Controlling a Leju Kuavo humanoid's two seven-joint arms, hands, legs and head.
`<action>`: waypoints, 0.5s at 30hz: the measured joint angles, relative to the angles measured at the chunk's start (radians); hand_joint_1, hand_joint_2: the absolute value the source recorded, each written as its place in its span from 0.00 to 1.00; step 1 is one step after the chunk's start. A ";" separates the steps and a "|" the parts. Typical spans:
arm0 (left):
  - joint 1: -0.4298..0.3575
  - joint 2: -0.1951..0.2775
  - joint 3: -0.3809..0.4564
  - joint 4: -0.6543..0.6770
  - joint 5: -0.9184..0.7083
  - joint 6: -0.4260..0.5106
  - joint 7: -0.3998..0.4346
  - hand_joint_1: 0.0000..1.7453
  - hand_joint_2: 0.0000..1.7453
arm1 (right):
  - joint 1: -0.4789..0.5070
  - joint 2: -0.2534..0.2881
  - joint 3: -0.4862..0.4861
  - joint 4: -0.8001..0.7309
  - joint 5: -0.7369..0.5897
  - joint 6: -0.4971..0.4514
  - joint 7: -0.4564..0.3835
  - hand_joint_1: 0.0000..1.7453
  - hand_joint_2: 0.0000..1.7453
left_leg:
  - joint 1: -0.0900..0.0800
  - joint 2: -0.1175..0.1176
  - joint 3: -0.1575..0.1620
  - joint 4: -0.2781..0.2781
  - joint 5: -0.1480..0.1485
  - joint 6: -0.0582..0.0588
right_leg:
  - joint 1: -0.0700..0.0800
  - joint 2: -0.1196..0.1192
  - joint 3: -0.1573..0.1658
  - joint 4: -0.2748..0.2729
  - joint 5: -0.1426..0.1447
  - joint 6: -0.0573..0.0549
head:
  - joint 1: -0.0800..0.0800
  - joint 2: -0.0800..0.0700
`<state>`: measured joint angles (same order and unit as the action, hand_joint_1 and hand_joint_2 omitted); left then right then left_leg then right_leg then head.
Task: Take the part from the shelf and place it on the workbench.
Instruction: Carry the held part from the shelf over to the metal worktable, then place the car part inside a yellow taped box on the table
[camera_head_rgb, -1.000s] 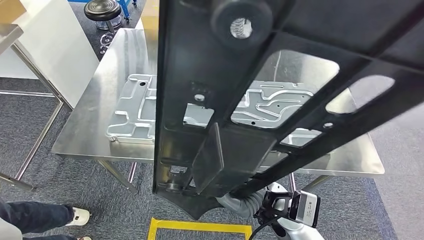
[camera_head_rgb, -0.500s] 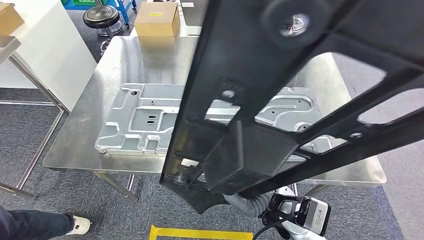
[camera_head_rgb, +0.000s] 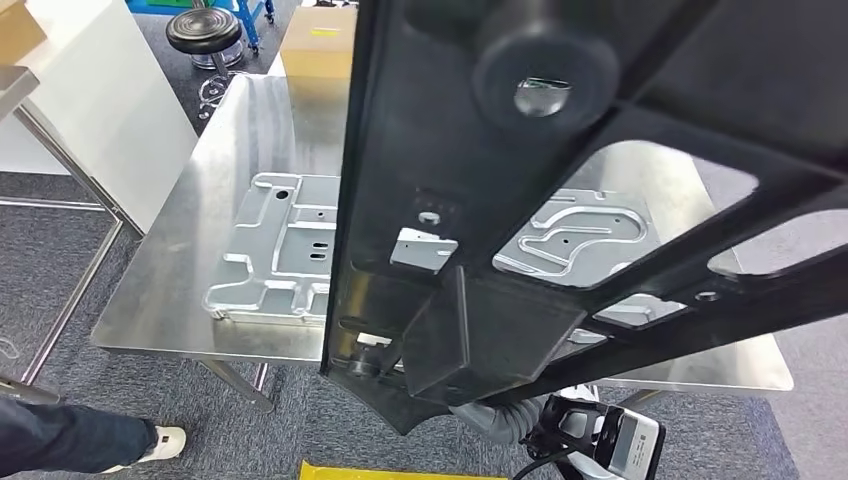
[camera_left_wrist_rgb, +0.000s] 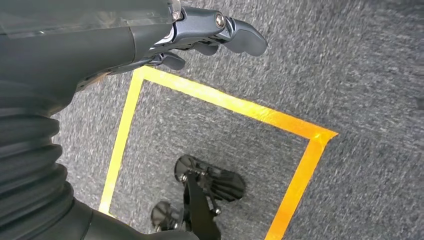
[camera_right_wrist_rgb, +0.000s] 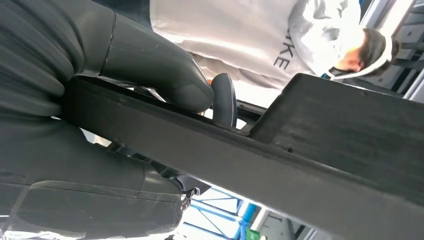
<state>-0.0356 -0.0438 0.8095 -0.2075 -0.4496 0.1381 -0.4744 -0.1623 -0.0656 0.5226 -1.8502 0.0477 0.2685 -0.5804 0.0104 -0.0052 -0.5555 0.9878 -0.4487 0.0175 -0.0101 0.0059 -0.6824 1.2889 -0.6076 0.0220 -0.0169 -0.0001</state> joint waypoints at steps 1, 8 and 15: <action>0.000 0.000 0.002 0.000 -0.001 0.000 -0.001 0.00 1.00 | 0.003 -0.001 -0.002 0.000 0.005 -0.007 0.002 1.00 1.00 | 0.000 0.000 0.004 0.001 -0.004 0.000 | -0.001 0.000 -0.017 0.012 0.013 0.001 | 0.000 0.000; -0.001 0.000 0.008 0.000 -0.009 -0.003 -0.003 0.00 1.00 | -0.002 -0.006 -0.023 0.006 0.059 -0.084 0.018 1.00 1.00 | -0.006 -0.003 0.030 0.004 -0.034 -0.031 | 0.004 -0.001 0.090 -0.277 0.168 -0.022 | 0.000 0.000; 0.000 0.000 0.034 0.000 0.001 0.013 -0.003 0.00 1.00 | 0.009 -0.026 -0.139 0.025 0.578 -0.490 0.171 1.00 1.00 | 0.002 0.000 -0.103 0.283 -0.166 -0.061 | 0.001 -0.005 0.105 -0.289 0.163 -0.048 | 0.000 0.000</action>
<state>-0.0354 -0.0442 0.8432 -0.2078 -0.4484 0.1509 -0.4771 -0.1528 -0.0913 0.3833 -1.8256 0.6256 -0.2215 -0.4096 0.0122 -0.0057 -0.6586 1.2713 -0.6148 -0.0431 -0.0094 0.0013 -0.5772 0.9997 -0.4443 -0.0259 -0.0174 0.0000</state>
